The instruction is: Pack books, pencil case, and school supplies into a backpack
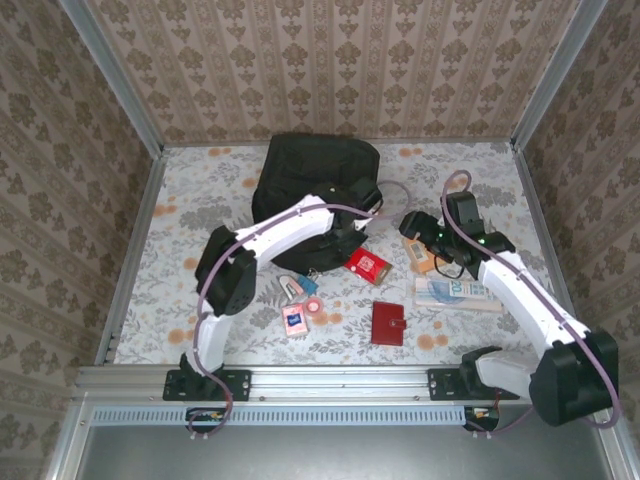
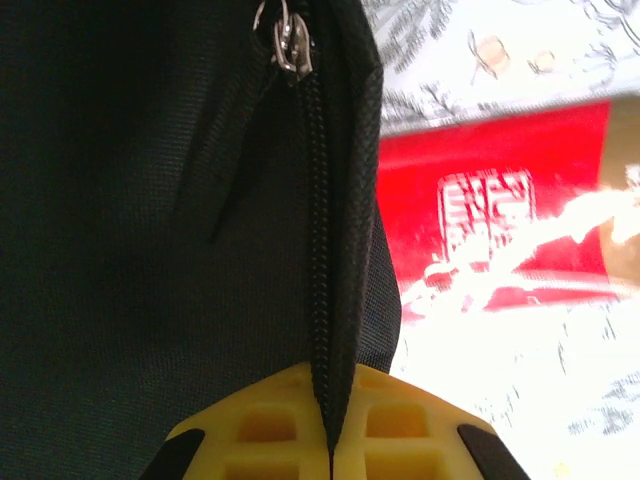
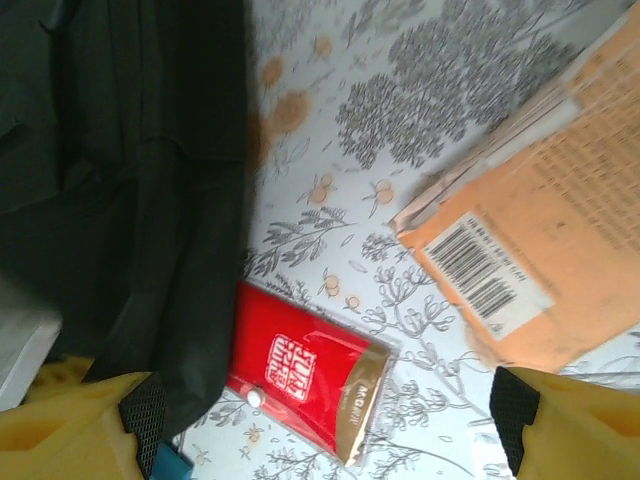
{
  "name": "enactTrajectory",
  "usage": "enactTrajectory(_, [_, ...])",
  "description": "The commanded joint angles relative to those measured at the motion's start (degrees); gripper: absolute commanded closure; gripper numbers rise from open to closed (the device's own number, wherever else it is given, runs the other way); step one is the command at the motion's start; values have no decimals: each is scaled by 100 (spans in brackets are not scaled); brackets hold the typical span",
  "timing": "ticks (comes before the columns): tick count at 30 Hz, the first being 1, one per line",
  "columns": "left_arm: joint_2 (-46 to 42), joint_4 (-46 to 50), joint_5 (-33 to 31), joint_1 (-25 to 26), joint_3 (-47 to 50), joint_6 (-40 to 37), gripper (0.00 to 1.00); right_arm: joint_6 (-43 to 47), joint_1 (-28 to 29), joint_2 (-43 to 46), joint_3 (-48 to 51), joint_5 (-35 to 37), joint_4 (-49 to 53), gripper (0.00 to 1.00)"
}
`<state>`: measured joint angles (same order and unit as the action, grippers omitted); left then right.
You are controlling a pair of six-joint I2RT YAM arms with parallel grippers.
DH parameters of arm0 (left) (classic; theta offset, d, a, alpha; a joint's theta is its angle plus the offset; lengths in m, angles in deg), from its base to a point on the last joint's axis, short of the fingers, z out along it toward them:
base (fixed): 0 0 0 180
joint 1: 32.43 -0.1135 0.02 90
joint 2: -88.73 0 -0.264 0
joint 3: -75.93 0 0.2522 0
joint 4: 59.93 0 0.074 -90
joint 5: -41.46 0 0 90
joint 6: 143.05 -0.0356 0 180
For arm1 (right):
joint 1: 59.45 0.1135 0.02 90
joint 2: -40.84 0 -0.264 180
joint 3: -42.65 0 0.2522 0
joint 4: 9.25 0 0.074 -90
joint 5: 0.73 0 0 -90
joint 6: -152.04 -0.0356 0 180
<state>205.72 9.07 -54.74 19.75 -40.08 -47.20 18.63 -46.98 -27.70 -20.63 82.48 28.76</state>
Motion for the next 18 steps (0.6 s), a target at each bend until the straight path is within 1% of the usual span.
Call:
enactTrajectory(1, [-613,-335,396,169,634,220,93,-607,-21,-469,-67,-881,-491,13])
enactTrajectory(3, [-912,-583,607,179,1048,346,75,-1000,-17,-847,-64,-1399,-954,13])
enactTrajectory(6, [-1343,-915,923,171,1498,479,61,-1423,55,-1374,-121,-1745,-1509,13])
enactTrajectory(8, [-1615,-1027,990,146,1641,583,58,-1475,159,-1631,-268,-1754,-1589,14])
enactTrajectory(11, [-2096,-1163,1193,-89,1806,800,58,-1447,279,-1972,-503,-1839,-1636,15])
enactTrajectory(15, [-2748,-1614,1918,-770,2086,1238,58,-1433,320,-2338,-626,-2021,-1947,19])
enactTrajectory(18, [-2820,-1713,2273,-1235,2087,1382,57,-1364,370,-2507,-756,-2192,-2144,21])
